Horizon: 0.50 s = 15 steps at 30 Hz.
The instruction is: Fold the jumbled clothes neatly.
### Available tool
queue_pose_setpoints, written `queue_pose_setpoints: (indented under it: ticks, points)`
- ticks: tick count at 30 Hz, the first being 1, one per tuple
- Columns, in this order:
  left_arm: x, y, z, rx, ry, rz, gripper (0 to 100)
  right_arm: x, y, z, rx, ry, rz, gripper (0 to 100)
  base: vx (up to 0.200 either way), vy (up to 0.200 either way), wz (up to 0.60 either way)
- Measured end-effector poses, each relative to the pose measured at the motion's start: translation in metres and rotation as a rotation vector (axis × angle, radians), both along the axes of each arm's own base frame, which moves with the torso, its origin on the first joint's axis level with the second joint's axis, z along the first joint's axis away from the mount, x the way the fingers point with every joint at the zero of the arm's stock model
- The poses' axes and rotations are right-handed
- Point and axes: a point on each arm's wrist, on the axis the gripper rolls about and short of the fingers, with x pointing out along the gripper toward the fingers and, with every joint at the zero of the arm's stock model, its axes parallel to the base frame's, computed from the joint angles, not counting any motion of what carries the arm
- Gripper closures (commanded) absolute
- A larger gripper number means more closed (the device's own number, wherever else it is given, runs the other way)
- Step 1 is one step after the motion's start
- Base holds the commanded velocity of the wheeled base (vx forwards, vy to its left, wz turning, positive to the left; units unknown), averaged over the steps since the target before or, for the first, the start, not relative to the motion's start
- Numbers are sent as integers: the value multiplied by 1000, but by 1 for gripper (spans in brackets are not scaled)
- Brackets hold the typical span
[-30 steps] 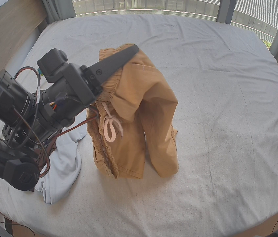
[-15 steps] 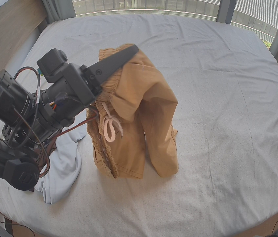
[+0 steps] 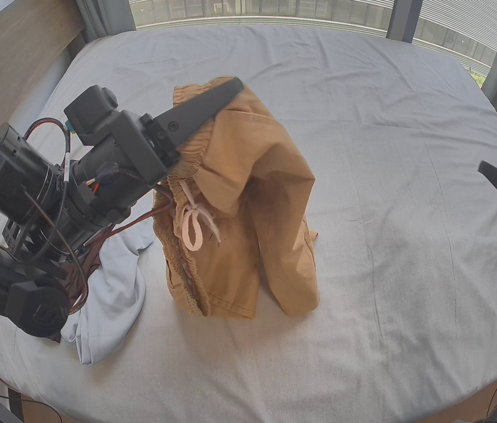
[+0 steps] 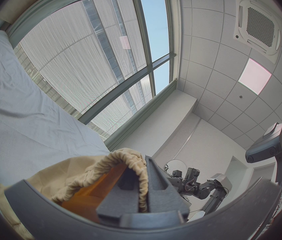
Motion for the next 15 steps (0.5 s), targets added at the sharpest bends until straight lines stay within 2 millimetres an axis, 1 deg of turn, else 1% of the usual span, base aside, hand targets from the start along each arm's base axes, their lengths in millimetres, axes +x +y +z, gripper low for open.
queue_pose_setpoints:
  ticks: [6,10,15]
  points:
    - [4,6,1,-2,-4,25,100,48,17,-2,19,50,62,0,0,0,0]
    - [5,7,1,-2,-5,30,100,63,23,-9,37,97,73,0,0,0,0]
    - [5,8,0,-1,-4,34,100,80,34,-29,92,228,100,0,0,0,0]
